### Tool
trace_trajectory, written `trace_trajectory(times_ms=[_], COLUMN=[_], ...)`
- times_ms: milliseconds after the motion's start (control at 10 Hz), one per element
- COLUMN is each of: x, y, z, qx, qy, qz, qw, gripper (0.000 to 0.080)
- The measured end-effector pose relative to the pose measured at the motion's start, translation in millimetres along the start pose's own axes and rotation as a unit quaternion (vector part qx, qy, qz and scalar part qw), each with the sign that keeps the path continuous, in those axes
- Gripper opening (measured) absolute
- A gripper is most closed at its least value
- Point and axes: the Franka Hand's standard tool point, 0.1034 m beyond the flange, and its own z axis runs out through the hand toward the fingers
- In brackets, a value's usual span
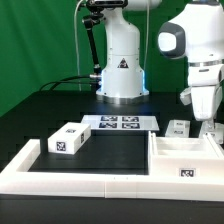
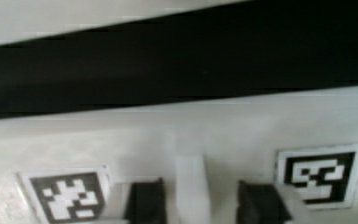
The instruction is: Assemble cabinet
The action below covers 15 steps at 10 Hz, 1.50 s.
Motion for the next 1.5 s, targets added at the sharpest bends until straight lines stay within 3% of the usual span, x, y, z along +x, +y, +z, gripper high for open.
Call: trace_trajectory(times_ms=[100, 200, 600, 800, 1100, 1500], x=[-0.5, -0.6, -5.6, -18.3, -42.2, -44.2], y=[0.6, 0.6, 4.9, 29.4, 57.9, 60.9], z=[0.0, 0.0, -4.4, -33.0, -50.3, -49.6], qx=[0.000, 0.000, 0.003, -0.002, -0.003, -0.003], qy=[0.000, 0.000, -0.011, -0.036, -0.049, -0.049], qz=[0.001, 0.001, -0.020, -0.058, -0.094, -0.113], qw=[1.000, 1.000, 1.000, 0.998, 0.994, 0.992], gripper=[0.0084, 0.0067, 0.0067, 0.0067, 0.0068, 0.0068])
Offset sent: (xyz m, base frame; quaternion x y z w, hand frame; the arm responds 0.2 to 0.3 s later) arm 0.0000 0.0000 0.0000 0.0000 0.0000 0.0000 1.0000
